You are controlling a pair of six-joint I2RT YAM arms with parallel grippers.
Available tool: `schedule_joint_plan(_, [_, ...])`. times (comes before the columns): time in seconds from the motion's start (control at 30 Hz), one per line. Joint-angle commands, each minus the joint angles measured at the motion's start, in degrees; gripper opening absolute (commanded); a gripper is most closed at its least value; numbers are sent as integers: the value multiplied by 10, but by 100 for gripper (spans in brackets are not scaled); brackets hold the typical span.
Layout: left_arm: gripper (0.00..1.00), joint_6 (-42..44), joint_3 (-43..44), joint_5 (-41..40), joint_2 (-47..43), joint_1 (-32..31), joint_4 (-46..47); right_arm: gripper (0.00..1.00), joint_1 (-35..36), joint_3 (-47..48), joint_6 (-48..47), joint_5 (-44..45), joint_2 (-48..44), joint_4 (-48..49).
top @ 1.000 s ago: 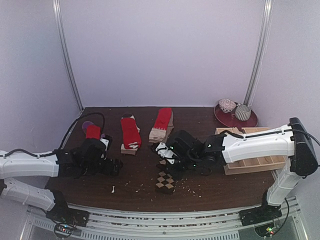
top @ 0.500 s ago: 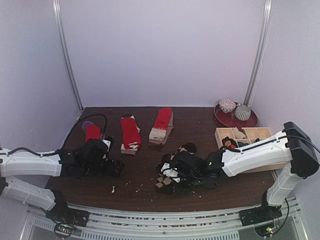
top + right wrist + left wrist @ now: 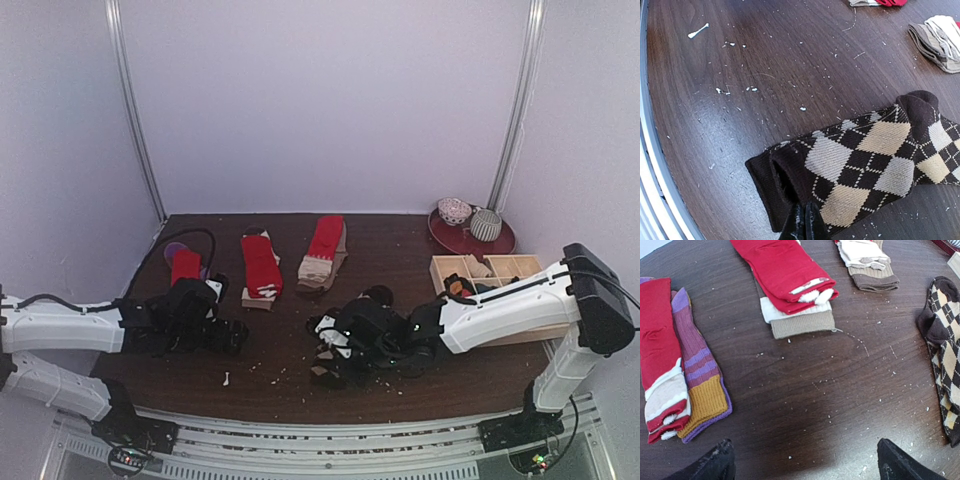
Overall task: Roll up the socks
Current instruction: Pick up the pair of socks from the center of the board.
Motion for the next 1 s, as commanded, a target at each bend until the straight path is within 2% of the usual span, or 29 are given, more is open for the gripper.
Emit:
schedule_joint_plan(0.0, [98, -1, 4, 8, -4, 3, 26, 0, 7, 6, 11, 5, 25, 12])
schedule_joint_plan(0.17, [98, 0, 2, 7, -2, 3, 26, 4, 9, -11, 19, -9, 45, 37])
schedule_joint_plan(0.3, [98, 3, 4, 7, 1, 2, 30, 21, 9, -10, 18, 5, 28, 31])
schedule_joint_plan(0.47, [98, 32, 0, 9, -7, 3, 53, 42, 10, -6, 1, 8, -46, 10])
schedule_joint_plan(0.63, [99, 81, -18, 28, -28, 2, 106, 53, 10, -35, -38, -23, -100, -8])
schedule_joint_plan(0.67, [99, 98, -26, 41, -34, 3, 126, 55, 8, -52, -61, -43, -110, -2])
schedule_joint_plan(0.7, [98, 113, -38, 67, -42, 3, 150, 62, 9, -72, -82, -55, -117, 13])
schedule_joint_plan(0.77, [98, 137, -58, 111, -51, 2, 202, 68, 6, -108, -108, -71, -131, 57])
schedule_joint_plan(0.97, [98, 177, -64, 158, -15, -14, 290, 70, -2, -184, -180, -107, -146, 180])
